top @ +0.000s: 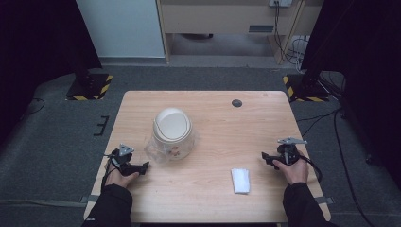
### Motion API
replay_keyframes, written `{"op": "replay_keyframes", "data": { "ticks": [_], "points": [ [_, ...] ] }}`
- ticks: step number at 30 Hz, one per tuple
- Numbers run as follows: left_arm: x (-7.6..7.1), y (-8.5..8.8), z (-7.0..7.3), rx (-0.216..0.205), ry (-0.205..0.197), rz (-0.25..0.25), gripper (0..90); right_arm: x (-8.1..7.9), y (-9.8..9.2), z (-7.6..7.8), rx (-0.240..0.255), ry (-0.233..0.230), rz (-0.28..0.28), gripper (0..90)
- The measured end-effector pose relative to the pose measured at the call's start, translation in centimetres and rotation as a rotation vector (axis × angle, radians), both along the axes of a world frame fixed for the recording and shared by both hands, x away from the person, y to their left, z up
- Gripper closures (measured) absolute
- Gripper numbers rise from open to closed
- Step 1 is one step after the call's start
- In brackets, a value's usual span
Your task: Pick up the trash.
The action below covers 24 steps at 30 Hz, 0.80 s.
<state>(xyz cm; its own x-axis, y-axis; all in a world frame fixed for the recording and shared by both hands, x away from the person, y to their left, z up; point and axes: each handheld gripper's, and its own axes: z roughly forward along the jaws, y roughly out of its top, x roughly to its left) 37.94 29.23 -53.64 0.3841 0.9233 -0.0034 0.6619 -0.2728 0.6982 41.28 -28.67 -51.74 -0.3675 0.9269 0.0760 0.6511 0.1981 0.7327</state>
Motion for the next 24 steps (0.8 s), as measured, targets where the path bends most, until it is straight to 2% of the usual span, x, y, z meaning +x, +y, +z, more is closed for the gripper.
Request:
{"op": "replay_keyframes", "data": {
  "ticks": [1, 2, 3, 5, 8, 9, 11, 12, 16, 21, 24],
  "points": [
    [0.0, 0.0, 0.0, 0.000, 0.000, -0.001, 0.0, 0.0, -0.1, 0.4, 0.012, -0.026, -0.002, 24.9],
    [0.0, 0.0, 0.0, 0.000, 0.000, -0.001, 0.0, 0.0, -0.1, 0.4, 0.012, -0.026, -0.002, 24.9],
    [0.0, 0.0, 0.0, 0.001, 0.000, -0.001, 0.0, -0.1, -0.1, 0.7, 0.028, -0.046, -0.006, 24.9],
    [0.0, 0.0, 0.0, 0.001, 0.000, -0.002, 0.0, -0.2, -0.2, 1.5, 0.080, -0.094, -0.016, 24.1],
    [0.0, 0.0, 0.0, 0.002, 0.001, -0.002, 0.0, -0.3, -0.2, 1.8, 0.104, -0.116, -0.019, 23.7],
    [0.0, 0.0, 0.0, 0.004, 0.001, -0.003, 0.0, -0.4, -0.1, 2.2, 0.129, -0.138, -0.021, 23.7],
    [0.0, 0.0, 0.0, 0.004, 0.001, -0.003, 0.0, -0.4, -0.1, 2.3, 0.135, -0.147, -0.018, 23.7],
    [0.0, 0.0, 0.0, 0.004, 0.000, -0.003, 0.0, -0.4, 0.0, 2.8, 0.154, -0.168, -0.015, 23.5],
    [0.0, 0.0, 0.0, 0.004, 0.000, -0.003, 0.0, -0.5, 0.2, 3.4, 0.171, -0.196, -0.009, 22.9],
    [0.0, 0.0, 0.0, 0.005, 0.001, -0.002, 0.0, -0.6, 0.7, 5.1, 0.189, -0.257, 0.011, 22.5],
    [0.0, 0.0, 0.0, 0.005, 0.001, -0.002, 0.0, -0.6, 1.1, 5.8, 0.194, -0.278, 0.027, 22.5]
  ]
}}
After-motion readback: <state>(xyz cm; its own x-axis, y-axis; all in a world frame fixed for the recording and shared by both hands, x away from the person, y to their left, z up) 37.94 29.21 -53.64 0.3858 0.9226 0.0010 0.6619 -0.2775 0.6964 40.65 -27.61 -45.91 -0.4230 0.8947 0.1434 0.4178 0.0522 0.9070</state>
